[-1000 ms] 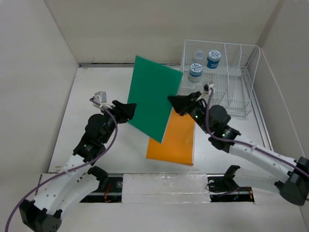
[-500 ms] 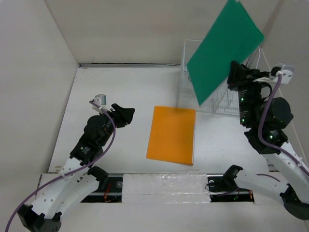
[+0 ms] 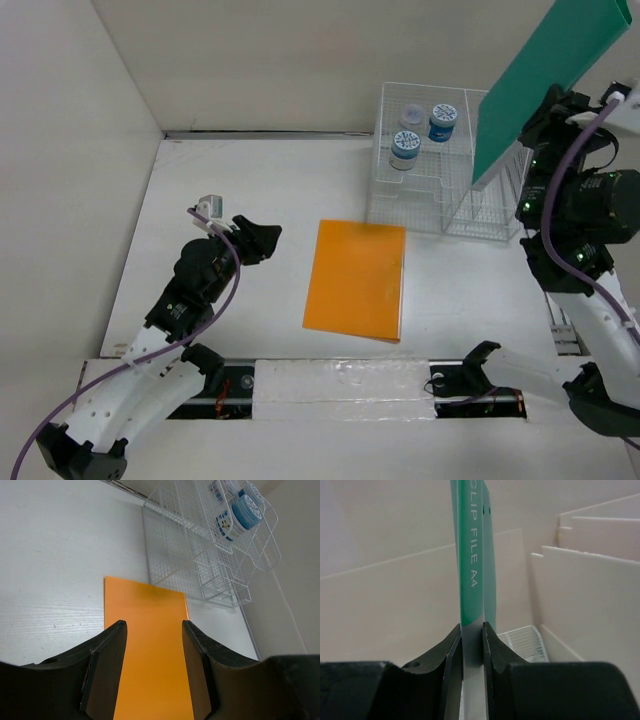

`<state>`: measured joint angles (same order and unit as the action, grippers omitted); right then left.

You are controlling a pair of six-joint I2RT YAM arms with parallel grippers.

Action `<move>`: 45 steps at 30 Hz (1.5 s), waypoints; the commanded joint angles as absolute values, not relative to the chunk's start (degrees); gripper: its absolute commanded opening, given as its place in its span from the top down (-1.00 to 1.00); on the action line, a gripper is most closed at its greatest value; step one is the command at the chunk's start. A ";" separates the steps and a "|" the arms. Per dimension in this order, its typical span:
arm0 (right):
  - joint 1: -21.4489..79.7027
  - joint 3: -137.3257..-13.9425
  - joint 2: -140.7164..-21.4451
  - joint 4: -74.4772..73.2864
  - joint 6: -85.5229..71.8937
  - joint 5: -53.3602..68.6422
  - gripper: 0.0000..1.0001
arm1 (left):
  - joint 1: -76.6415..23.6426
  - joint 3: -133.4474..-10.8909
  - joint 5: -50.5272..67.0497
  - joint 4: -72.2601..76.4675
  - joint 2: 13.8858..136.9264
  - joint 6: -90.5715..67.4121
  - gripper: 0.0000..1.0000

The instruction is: Organize the desk

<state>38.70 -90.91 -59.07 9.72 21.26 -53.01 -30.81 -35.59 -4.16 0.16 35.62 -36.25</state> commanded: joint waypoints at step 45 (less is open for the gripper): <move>-1.58 -91.06 -71.46 2.98 3.69 -6.76 1.00 | -31.20 -34.63 1.32 4.13 38.41 -35.60 0.16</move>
<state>-0.84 -91.26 -73.60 -6.04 5.04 -5.63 -30.81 -34.83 0.64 1.50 38.68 -36.23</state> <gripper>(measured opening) 0.229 0.425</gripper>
